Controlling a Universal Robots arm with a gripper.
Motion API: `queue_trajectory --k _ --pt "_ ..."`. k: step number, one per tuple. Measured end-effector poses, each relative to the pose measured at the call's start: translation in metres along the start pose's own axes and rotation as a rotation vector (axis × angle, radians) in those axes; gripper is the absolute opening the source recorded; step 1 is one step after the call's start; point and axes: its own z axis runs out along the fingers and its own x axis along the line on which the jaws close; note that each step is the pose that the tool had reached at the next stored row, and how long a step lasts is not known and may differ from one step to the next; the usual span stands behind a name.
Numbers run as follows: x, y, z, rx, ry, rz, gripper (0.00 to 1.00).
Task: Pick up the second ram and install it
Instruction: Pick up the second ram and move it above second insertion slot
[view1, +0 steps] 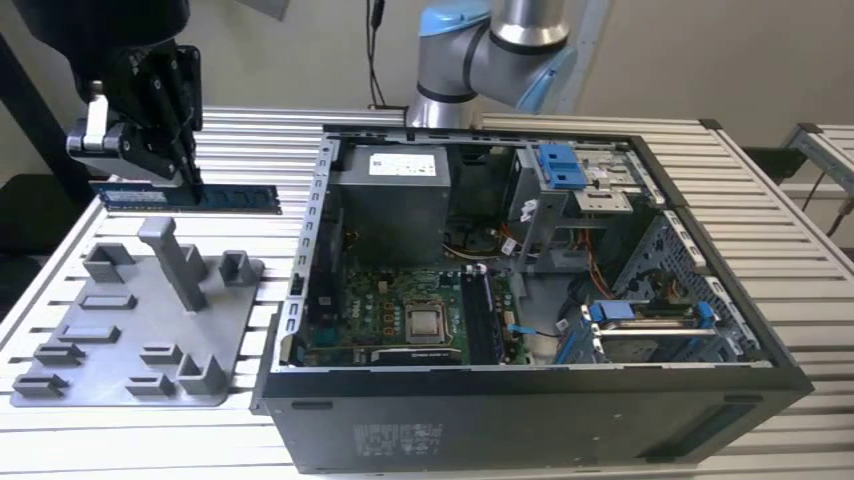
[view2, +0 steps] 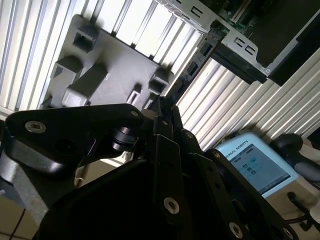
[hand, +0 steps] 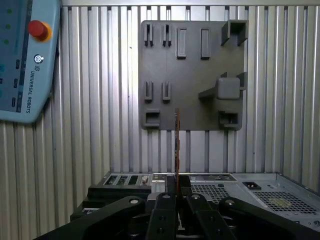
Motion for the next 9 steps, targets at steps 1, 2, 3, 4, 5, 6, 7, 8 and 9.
queue_trajectory --k 1,2,3,4,5,6,7,8,9 --pt "0.0 0.0 0.0 0.0 0.0 0.0 0.14" --pt "0.0 -0.0005 0.0 0.0001 0.0 0.0 0.14" --pt "-0.0001 -0.0017 -0.0001 0.0 0.0 0.0 0.14" --pt "-0.0001 -0.0037 0.0 0.0001 -0.0001 0.0 0.14" --pt "-0.0001 -0.006 -0.0001 0.0 0.0 0.0 0.14" --pt "-0.0002 -0.0077 -0.0001 0.0 -0.0001 0.0 0.14" --pt "-0.0002 -0.0093 -0.0001 0.0 0.0 0.0 0.14" --pt "-0.0002 -0.0109 -0.0002 0.0 0.0 0.0 0.14" --pt "-0.0003 -0.0124 -0.0002 0.0 0.0 0.0 0.14"
